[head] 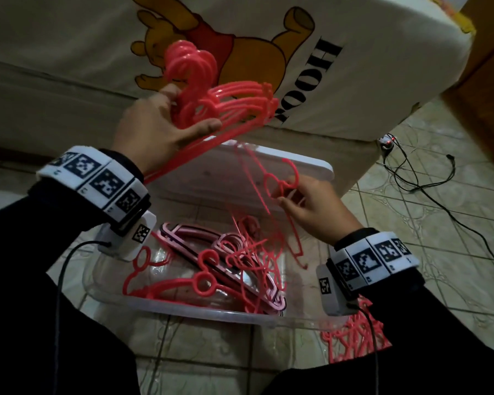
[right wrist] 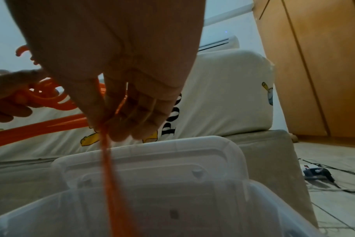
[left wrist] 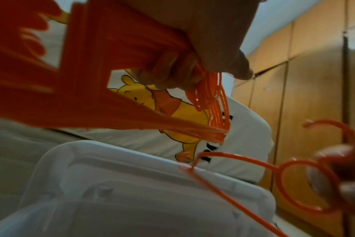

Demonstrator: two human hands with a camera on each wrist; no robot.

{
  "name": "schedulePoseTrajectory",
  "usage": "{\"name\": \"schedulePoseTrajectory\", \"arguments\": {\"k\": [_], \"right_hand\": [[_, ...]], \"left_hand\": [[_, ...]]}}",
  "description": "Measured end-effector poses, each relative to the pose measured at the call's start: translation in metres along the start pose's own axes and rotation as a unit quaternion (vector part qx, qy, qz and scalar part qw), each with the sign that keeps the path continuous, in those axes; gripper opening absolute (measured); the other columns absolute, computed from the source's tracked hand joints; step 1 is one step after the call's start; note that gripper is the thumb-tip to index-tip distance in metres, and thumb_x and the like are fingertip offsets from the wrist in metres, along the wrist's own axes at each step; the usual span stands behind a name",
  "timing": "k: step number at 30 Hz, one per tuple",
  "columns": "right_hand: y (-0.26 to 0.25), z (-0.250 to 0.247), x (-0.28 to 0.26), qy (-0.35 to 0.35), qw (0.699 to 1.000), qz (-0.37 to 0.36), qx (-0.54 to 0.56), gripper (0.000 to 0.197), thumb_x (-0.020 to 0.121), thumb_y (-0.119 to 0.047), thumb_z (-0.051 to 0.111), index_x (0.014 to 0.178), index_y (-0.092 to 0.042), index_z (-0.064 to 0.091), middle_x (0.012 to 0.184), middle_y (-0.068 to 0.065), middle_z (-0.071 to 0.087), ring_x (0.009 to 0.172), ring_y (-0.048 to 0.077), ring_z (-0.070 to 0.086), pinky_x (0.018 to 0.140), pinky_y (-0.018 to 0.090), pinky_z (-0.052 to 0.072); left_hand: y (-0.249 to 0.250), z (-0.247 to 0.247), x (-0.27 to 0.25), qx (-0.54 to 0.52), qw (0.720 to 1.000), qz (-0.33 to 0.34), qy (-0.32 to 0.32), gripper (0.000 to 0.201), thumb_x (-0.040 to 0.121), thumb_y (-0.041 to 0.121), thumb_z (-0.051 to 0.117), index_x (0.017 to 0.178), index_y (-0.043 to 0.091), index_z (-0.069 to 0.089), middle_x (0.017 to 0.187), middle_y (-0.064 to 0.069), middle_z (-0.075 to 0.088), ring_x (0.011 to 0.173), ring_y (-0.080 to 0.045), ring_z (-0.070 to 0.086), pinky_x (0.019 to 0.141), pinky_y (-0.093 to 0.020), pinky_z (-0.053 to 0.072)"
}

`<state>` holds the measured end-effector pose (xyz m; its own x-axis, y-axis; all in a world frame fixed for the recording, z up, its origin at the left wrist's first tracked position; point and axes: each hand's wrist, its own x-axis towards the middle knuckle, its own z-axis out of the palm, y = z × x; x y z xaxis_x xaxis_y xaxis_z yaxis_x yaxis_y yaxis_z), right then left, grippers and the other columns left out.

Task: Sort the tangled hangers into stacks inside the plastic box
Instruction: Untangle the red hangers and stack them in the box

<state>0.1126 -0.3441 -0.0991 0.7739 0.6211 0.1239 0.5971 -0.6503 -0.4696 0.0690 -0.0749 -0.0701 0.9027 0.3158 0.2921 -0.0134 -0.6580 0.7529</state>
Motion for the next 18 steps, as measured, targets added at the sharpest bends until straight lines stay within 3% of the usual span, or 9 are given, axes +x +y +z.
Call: {"name": "schedulePoseTrajectory", "arguments": {"k": [2,5,7,9,11,12,14,16,18], "right_hand": [[0.000,0.001,0.001,0.007,1.000,-0.018,-0.001,0.016,0.085,-0.008,0.064,0.101,-0.009,0.067,0.096,0.004,0.067,0.082,0.011,0.056,0.075,0.024,0.044],[-0.002,0.003,0.004,0.009,0.999,-0.038,-0.004,0.020,0.082,-0.005,0.067,0.100,-0.014,0.069,0.094,-0.001,0.069,0.077,0.004,0.052,0.074,0.023,0.045],[-0.006,0.006,0.007,0.015,0.998,-0.064,-0.008,0.020,0.079,-0.005,0.070,0.096,-0.015,0.072,0.090,-0.003,0.070,0.077,0.000,0.049,0.071,0.010,0.039],[-0.013,0.008,0.010,0.038,0.995,-0.096,-0.003,0.018,0.076,-0.005,0.073,0.091,-0.014,0.072,0.083,-0.012,0.063,0.076,-0.006,0.045,0.068,0.002,0.035],[-0.017,0.008,0.013,0.059,0.992,-0.110,0.002,0.015,0.074,-0.006,0.074,0.087,-0.014,0.072,0.080,-0.014,0.059,0.072,-0.004,0.045,0.065,0.007,0.034],[-0.018,0.007,0.016,0.062,0.992,-0.108,0.001,0.014,0.075,-0.007,0.074,0.087,-0.014,0.071,0.078,-0.014,0.059,0.070,-0.003,0.045,0.064,0.011,0.034],[-0.019,0.005,0.020,0.059,0.993,-0.098,-0.002,0.012,0.077,-0.009,0.073,0.087,-0.016,0.072,0.077,-0.016,0.057,0.066,-0.007,0.044,0.064,0.009,0.032],[-0.022,0.003,0.024,0.070,0.993,-0.098,0.003,0.011,0.078,-0.008,0.072,0.086,-0.015,0.072,0.077,-0.016,0.058,0.065,-0.008,0.045,0.064,0.008,0.032],[-0.026,0.001,0.026,0.098,0.990,-0.103,0.000,0.008,0.078,-0.009,0.072,0.085,-0.013,0.072,0.078,-0.008,0.065,0.067,0.001,0.048,0.066,0.018,0.037]], "left_hand": [[0.001,0.004,-0.003,0.049,0.998,0.028,-0.013,0.083,0.054,0.092,0.046,0.115,0.037,0.055,0.088,0.015,0.066,0.081,-0.006,0.064,0.075,-0.029,0.050],[-0.001,0.014,-0.007,0.178,0.978,0.113,-0.012,0.097,0.058,0.095,0.033,0.117,0.021,0.054,0.085,-0.011,0.070,0.076,-0.031,0.067,0.065,-0.032,0.045],[0.001,0.021,-0.012,0.204,0.967,0.150,-0.036,0.092,0.061,0.094,0.031,0.111,0.019,0.054,0.066,0.000,0.060,0.062,-0.028,0.062,0.059,-0.027,0.039],[0.000,0.028,-0.016,0.209,0.961,0.163,-0.079,0.090,0.062,0.092,0.030,0.110,0.019,0.053,0.062,0.017,0.041,0.054,-0.016,0.048,0.052,-0.020,0.029],[-0.004,0.034,-0.016,0.212,0.956,0.156,-0.132,0.093,0.059,0.091,0.030,0.115,0.020,0.051,0.066,0.013,0.048,0.056,-0.010,0.043,0.051,-0.020,0.032],[-0.006,0.037,-0.016,0.212,0.952,0.155,-0.155,0.097,0.058,0.092,0.028,0.119,0.020,0.049,0.072,0.005,0.058,0.059,-0.012,0.046,0.054,-0.024,0.039],[-0.008,0.041,-0.017,0.201,0.950,0.150,-0.184,0.103,0.056,0.096,0.024,0.121,0.021,0.049,0.083,-0.002,0.065,0.065,-0.017,0.053,0.063,-0.031,0.047],[-0.007,0.042,-0.016,0.180,0.955,0.139,-0.188,0.101,0.055,0.097,0.023,0.117,0.022,0.051,0.084,0.002,0.063,0.068,-0.016,0.056,0.065,-0.031,0.047],[-0.007,0.042,-0.014,0.160,0.960,0.129,-0.187,0.092,0.059,0.095,0.024,0.113,0.027,0.052,0.078,0.011,0.059,0.066,-0.010,0.056,0.063,-0.027,0.041]]}}
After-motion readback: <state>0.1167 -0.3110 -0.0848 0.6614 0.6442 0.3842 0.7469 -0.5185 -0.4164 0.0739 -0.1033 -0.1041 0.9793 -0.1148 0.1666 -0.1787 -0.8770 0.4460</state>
